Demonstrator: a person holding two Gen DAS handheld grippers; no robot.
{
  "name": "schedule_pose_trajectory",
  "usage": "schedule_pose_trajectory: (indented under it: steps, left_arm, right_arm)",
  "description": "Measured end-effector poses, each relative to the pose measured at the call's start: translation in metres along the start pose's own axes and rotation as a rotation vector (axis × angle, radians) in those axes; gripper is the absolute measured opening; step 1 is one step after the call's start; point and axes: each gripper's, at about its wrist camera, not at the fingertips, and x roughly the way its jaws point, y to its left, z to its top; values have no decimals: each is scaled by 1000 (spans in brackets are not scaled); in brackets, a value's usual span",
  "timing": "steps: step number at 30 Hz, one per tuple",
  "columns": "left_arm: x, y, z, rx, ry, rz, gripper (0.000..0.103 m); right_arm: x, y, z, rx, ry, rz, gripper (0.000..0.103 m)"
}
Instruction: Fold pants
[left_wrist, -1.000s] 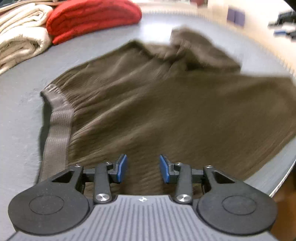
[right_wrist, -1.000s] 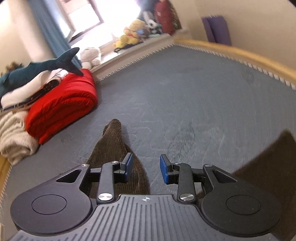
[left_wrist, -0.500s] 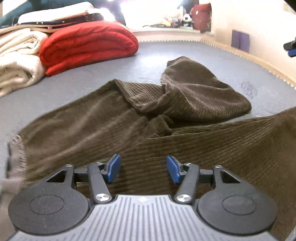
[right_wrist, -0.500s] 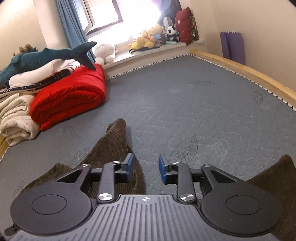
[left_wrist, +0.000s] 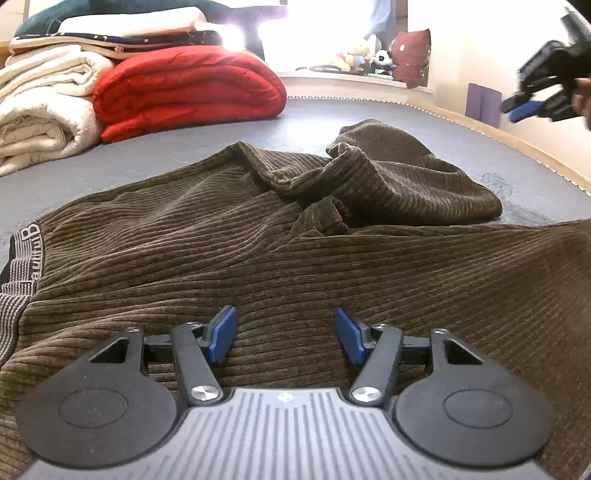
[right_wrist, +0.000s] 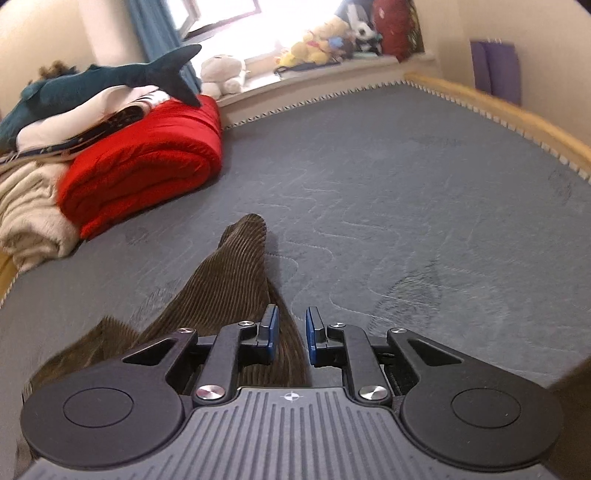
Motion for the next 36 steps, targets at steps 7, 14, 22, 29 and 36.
schedule_pose_trajectory:
  steps: [7,14,22,29,36]
  left_arm:
    - [0,-6,-2,36,-9,37,70]
    - [3,-1,-1,11,1,22,72]
    - [5,-2,0,14,8,30,74]
    - [6,-3,0,20,14,42,76]
    - [6,-1,0,11,11,39,77]
  right_arm:
    - [70,2,10,78,52,55,18]
    - [143,-5,1,91,156,24,24]
    - [176,6,-10,16,187,96,31]
    - [182,25,-1,-137,210,111,10]
    - [80,-56,62,264,-195,-26,8]
